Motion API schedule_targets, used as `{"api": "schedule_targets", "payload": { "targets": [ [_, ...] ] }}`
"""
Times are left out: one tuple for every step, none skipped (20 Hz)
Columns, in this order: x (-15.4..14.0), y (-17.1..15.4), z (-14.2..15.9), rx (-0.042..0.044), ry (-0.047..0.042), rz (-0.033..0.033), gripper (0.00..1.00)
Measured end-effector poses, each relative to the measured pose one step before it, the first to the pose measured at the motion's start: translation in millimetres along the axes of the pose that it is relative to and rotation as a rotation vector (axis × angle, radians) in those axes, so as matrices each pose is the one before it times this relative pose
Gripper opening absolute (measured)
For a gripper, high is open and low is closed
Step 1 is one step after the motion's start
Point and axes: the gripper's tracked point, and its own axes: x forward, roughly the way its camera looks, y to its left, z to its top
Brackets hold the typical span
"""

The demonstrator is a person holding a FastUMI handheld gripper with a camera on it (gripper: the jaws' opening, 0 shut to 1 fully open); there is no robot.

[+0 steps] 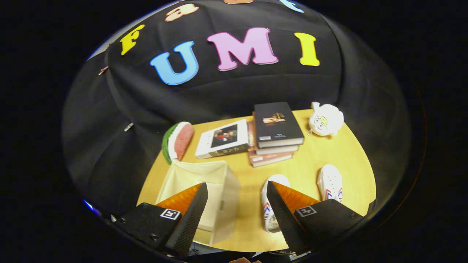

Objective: Open the storage box then place both shoes into the box .Put the left shoe in first, then the right shoe, with the right side of both shoes facing outward in a uniform manner.

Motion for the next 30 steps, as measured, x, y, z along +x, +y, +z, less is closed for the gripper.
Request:
{"api": "schedule_targets", "payload": {
  "targets": [
    [3.58, -18.14, -11.87, 0.0171, 0.02734, -0.02145, 0.98],
    [4.58, -14.08, -10.77, 0.01429, 0.02935, -0.01551, 0.98],
    [8.39, -14.32, -9.14, 0.00679, 0.02235, -0.01501, 0.98],
    [8.39, -13.21, -8.45, 0.00151, 0.02103, -0.01889, 0.98],
    [8.12, -10.46, -7.75, -0.00107, 0.02278, -0.01102, 0.98],
    [8.16, -8.99, -8.41, -0.00438, 0.02177, -0.00664, 0.98],
    [10.04, -9.34, -7.13, -0.00988, 0.02218, -0.00786, 0.98],
    [10.17, -9.24, -7.06, -0.01655, 0.02287, -0.01399, 0.98],
    [11.26, -8.15, -7.32, -0.01646, 0.02469, -0.01299, 0.98],
    [9.57, -4.02, -4.22, -0.01057, 0.01776, -0.00247, 0.99],
    [9.45, -3.15, -3.16, -0.0091, 0.01603, -0.00022, 0.99],
    [9.82, -3.74, -3.17, -0.0071, 0.01411, -0.00476, 0.99],
    [8.86, -3.59, -3.19, -0.00333, 0.01798, -0.00477, 0.99],
    [9.13, -1.77, -1.72, 0.00219, 0.01339, -0.00166, 0.99],
    [8.98, -3.46, -2.36, 0.00489, 0.01856, -0.00532, 0.99],
    [7.3, -2.15, -2.61, 0.00705, 0.02085, -0.00302, 0.99],
    [7.09, -0.25, -1.78, 0.0099, 0.01748, 0.00728, 0.99],
    [5.51, 4.87, -0.18, 0.01174, 0.01006, 0.02528, 0.99],
    [5.22, 1.06, -1.7, 0.0002, 0.01122, 0.00976, 0.99],
    [3.45, 0.7, -1.22, -0.00241, 0.0099, 0.00977, 0.97],
    [3.0, 5.38, -0.96, 0.00603, 0.00674, 0.02544, 0.96],
    [0.98, 5.18, -0.71, 0.01874, 0.00981, 0.02573, 0.88],
    [0.42, 2.73, -0.91, 0.02266, 0.00842, 0.01957, 0.8],
    [1.46, 4.72, -1.54, 0.03007, 0.00846, 0.02353, 0.66],
    [1.26, 1.69, -1.64, 0.02741, 0.01265, 0.01364, 0.52],
    [-0.93, -0.06, 0.92, 0.03085, 0.00501, 0.00743, 0.37],
    [0.11, -0.41, 0.3, 0.02367, 0.0078, 0.00609, 0.36],
    [-0.81, -2.94, 0.72, 0.0206, 0.00419, -0.00144, 0.31],
    [1.38, 0.11, 0.4, 0.03106, -0.00064, 0.00905, 0.24],
    [-1.08, -0.53, -0.82, 0.01862, 0.00942, 0.01091, 0.14]
  ]
}}
